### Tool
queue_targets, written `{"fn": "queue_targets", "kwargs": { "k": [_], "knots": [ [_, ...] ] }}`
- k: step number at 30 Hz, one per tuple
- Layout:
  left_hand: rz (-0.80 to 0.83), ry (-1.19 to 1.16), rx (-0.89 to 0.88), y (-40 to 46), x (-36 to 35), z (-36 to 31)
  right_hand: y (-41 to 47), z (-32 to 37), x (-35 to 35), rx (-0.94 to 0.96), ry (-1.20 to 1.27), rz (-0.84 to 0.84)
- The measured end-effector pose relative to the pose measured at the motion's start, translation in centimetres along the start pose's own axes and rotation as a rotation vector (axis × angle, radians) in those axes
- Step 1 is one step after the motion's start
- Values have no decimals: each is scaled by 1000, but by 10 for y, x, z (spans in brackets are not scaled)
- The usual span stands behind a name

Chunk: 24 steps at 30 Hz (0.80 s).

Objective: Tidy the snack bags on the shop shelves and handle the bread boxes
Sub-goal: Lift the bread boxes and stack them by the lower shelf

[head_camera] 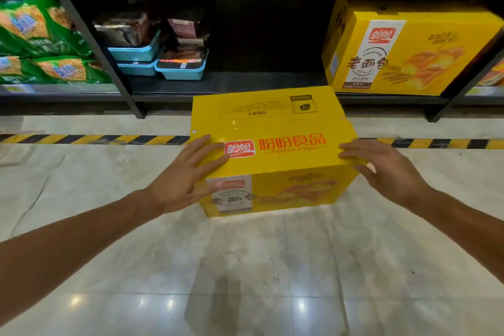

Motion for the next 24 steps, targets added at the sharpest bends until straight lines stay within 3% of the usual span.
{"fn": "queue_targets", "kwargs": {
  "k": [5,9,12,18,22,24],
  "knots": [
    [10,-98,-87,4,12,-25,10,-16,-8,-209,-67,-110],
    [-80,-170,327,62,40,44,26,62,-42,21,46,12],
    [31,-168,481,76,26,79,30,86,-67,-45,26,66],
    [-39,-181,560,71,24,94,43,65,-78,-165,65,97],
    [-194,-209,508,24,21,89,51,34,-71,-68,71,110],
    [-286,-303,504,-1,21,80,50,15,-71,-126,119,95]
  ]
}}
Point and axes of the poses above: each hand's wrist, its own y-axis towards the middle knuckle, its own x-axis out of the back of the hand, z = x × y, the point moved 8 cm from there along y, towards the middle knuckle, and after that the axes turned 10 degrees about x, right-handed, at the moved point
